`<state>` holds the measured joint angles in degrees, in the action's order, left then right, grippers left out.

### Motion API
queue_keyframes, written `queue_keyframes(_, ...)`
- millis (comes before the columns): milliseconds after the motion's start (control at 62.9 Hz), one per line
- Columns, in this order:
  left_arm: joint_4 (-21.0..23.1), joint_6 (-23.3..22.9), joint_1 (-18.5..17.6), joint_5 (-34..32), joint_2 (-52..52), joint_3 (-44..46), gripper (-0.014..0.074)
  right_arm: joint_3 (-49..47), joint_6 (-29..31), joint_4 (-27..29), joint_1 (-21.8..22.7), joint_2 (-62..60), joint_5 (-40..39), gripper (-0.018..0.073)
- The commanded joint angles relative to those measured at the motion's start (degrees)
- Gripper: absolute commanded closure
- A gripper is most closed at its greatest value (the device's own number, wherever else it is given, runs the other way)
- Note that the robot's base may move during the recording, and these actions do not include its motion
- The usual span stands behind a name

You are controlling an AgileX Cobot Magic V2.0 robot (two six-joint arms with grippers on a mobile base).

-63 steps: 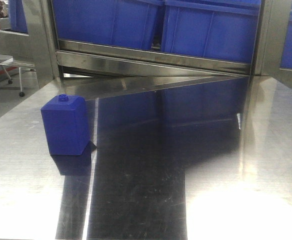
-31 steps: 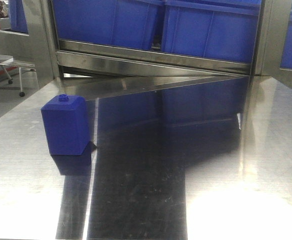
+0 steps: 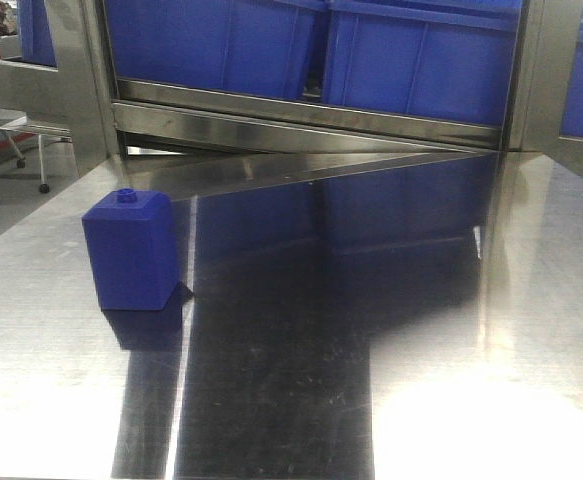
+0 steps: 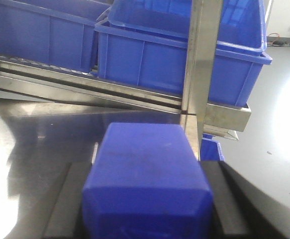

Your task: Pick and sort blue part to right shelf

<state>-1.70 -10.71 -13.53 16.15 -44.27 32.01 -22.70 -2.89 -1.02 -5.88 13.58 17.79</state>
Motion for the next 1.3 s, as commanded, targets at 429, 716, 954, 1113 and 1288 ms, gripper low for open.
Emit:
queue_keyframes(429, -4.0, -5.4, -12.0, 14.2, -22.3, 21.6, 0.0009, -1.7, 0.0, -0.7, 0.3, 0.5, -5.2, 0.0151)
queue_keyframes(716, -4.3, -11.3, -16.3, 28.5, -34.8, 34.2, 0.0009, -1.7, 0.0, -0.7, 0.3, 0.5, -5.2, 0.0151)
queue_keyframes(954, -3.5, -14.0, -18.3, 40.7, -43.4, 44.4, 0.0009, -1.7, 0.0, -0.7, 0.3, 0.5, -5.2, 0.0151)
queue_keyframes(1113, -0.4, -14.0, -18.3, 45.0, -47.5, 48.4, 0.0009, -1.7, 0.0, -0.7, 0.3, 0.5, -5.2, 0.0151)
queue_keyframes(1288, 1.7, -14.0, -18.3, 46.3, -50.8, 50.9, 0.0009, -1.7, 0.0, -0.7, 0.3, 0.5, -5.2, 0.0151)
